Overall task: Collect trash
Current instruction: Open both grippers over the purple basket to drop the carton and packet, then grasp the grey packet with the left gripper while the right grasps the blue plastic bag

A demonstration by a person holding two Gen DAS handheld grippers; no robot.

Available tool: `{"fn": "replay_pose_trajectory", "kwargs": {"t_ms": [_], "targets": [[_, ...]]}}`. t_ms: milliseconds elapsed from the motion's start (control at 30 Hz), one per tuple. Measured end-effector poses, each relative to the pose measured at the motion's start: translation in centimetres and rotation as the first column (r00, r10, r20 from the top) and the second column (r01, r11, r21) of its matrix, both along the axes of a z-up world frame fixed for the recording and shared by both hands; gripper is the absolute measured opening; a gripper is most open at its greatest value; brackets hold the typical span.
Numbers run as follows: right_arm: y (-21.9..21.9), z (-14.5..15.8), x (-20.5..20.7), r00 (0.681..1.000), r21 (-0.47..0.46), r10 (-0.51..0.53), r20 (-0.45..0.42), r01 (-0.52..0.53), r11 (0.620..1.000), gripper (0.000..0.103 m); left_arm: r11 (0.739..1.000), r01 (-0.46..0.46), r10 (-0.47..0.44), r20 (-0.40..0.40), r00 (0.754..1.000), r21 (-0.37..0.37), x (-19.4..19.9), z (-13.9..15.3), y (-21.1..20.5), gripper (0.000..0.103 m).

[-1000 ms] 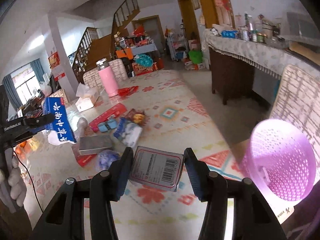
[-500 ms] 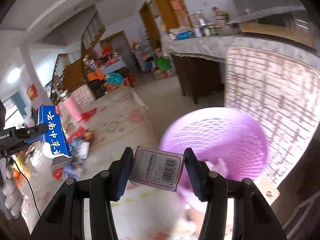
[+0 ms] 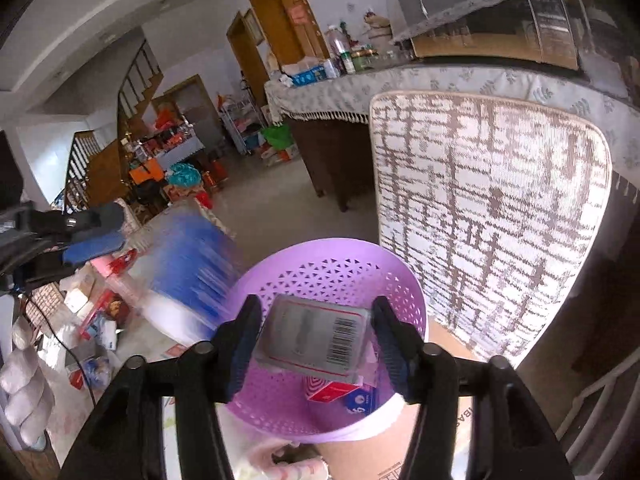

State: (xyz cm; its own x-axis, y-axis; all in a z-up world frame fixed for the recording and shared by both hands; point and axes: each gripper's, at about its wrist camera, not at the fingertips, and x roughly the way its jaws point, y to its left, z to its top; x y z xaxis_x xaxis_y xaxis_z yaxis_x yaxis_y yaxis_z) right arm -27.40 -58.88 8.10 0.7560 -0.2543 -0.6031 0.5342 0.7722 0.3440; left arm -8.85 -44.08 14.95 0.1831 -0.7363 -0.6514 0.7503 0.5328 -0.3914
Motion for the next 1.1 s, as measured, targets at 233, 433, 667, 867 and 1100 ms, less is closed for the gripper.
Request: {"fn": "replay_pose_trajectory", "kwargs": {"t_ms": [233,433,667,867,1100], "targets": [[1.2,-1.0,0.5,0.998,0.042,0.053,0.016,-0.053,0.998,0.072,0.993,-0.097,0.092,0.079,0.993,0.061,-0.2,-0.4,6.4,0.078],[4.2,-1.5,2.0,0.990,0.068,0.141,0.013,-0.142,0.988,0.076,0.971,-0.222,0.215,0.076,0.974,0.093,1.5,-1.3,14.1,0.078],[9.7,-1.6,5.0,0.962,0.075,0.274,0.004,-0.273,0.959,0.079,0.882,-0.440,0.434,0.075,0.898,0.168,6.9,-3.9,24.6,0.078],[13.1,-3.0,6.9,0.944,0.103,0.330,-0.024,-0.326,0.940,0.080,0.880,-0.399,0.395,0.070,0.916,0.257,12.6,-6.8,28.9,0.078],[15.9,-3.0,8.1,0.934,0.097,0.354,-0.056,-0.348,0.933,0.080,0.907,-0.245,0.250,0.031,0.968,0.343,15.6,-10.0,28.0,0.078]]}}
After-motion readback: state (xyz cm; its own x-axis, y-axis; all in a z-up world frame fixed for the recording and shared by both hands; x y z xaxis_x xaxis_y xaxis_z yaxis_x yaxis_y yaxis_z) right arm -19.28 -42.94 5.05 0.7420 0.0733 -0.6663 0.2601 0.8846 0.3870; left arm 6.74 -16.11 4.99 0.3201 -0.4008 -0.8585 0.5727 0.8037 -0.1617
